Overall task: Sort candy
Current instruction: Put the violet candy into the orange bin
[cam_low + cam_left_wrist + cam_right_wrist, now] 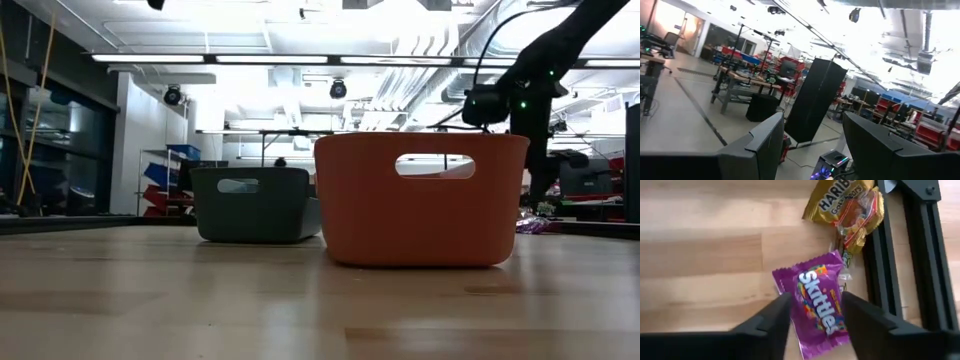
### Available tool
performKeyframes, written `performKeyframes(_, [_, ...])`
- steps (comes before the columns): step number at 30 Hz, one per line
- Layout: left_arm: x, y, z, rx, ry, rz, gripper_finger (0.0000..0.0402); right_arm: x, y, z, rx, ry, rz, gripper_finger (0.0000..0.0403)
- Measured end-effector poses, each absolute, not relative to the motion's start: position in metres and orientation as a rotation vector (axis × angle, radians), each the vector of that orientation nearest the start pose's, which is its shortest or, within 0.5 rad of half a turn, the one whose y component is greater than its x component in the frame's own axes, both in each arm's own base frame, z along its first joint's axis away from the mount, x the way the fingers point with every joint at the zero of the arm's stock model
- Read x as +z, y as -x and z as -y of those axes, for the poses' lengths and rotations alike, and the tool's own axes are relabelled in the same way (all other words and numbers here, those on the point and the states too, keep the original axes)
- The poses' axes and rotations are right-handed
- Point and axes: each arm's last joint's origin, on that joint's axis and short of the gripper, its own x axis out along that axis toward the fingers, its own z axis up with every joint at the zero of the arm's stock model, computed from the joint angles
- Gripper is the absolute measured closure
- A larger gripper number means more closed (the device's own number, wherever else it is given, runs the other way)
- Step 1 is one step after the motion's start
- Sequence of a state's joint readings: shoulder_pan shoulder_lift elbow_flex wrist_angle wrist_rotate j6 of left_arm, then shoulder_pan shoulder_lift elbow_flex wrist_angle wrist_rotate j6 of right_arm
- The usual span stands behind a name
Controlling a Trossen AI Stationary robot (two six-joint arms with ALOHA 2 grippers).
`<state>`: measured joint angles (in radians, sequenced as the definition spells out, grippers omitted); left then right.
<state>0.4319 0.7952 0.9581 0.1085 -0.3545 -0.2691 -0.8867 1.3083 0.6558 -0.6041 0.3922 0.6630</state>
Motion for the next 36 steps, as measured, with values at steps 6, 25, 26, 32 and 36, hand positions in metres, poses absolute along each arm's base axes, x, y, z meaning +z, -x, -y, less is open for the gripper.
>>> performKeyframes(6, [0.417, -0.138, -0.078, 0.710, 0.249, 0.382, 0.0204, 0.147, -0.116, 0.171, -1.605, -0.861, -0.893, 0.0166])
performKeyframes(25, [0.376, -0.186, -0.105, 0.715, 0.342, 0.110, 0.0204, 0.206, -0.162, 0.125, -1.164, -0.807, -0.697, 0.0391])
performKeyframes(26, [0.370, -0.193, -0.110, 0.722, 0.353, 0.080, 0.0204, 0.218, -0.169, 0.119, -1.064, -0.798, -0.638, 0.0394])
performKeyframes(32, [0.334, -0.225, -0.148, 0.709, 0.443, -0.028, 0.0204, 0.253, -0.208, 0.068, -0.391, -0.852, -0.539, 0.0393])
performKeyframes(36, [0.328, -0.232, -0.167, 0.629, 0.536, 0.032, 0.0204, 0.246, -0.228, 0.026, -0.127, -0.836, -0.651, 0.0397])
